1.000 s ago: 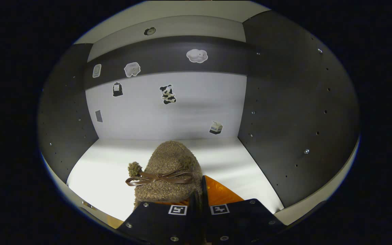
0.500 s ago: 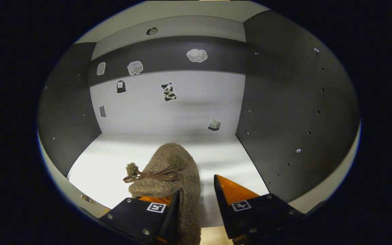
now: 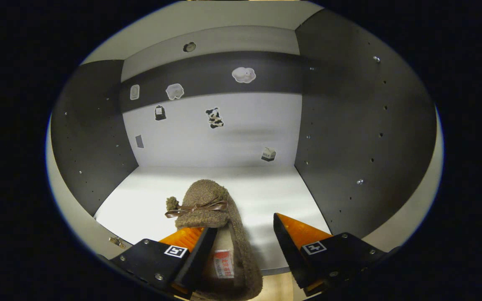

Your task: Grab one shoe with the right hand and put it into the shoe cabinet, grab the other shoe with the left hand and put it into the shoe cabinet; then close the right door with the right hand and the left door with the left hand.

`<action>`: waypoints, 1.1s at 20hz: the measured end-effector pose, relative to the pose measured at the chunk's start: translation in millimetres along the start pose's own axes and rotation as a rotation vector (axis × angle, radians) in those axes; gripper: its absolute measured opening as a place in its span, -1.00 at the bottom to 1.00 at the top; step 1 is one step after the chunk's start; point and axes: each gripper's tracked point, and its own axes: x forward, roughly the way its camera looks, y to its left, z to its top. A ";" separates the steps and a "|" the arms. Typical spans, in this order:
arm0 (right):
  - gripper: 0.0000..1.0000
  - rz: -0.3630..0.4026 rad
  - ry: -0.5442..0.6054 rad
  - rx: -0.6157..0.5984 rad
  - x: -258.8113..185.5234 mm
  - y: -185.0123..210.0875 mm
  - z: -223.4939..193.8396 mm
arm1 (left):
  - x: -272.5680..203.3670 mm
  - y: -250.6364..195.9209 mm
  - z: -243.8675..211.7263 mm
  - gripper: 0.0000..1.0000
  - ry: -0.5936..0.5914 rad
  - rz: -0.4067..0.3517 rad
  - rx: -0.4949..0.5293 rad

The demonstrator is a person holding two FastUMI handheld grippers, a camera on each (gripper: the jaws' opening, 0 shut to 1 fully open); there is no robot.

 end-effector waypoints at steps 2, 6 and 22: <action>0.70 -0.002 -0.043 -0.047 -18.3 1.3 4.7 | -1.4 2.2 1.0 0.94 -0.006 0.005 0.007; 0.75 0.008 -0.169 -0.064 -66.9 4.8 25.0 | -0.2 1.8 2.8 0.94 -0.010 0.002 0.022; 0.76 0.080 -0.387 -0.017 -226.0 3.4 -70.5 | -5.9 -54.7 -3.7 0.94 0.009 -0.141 0.045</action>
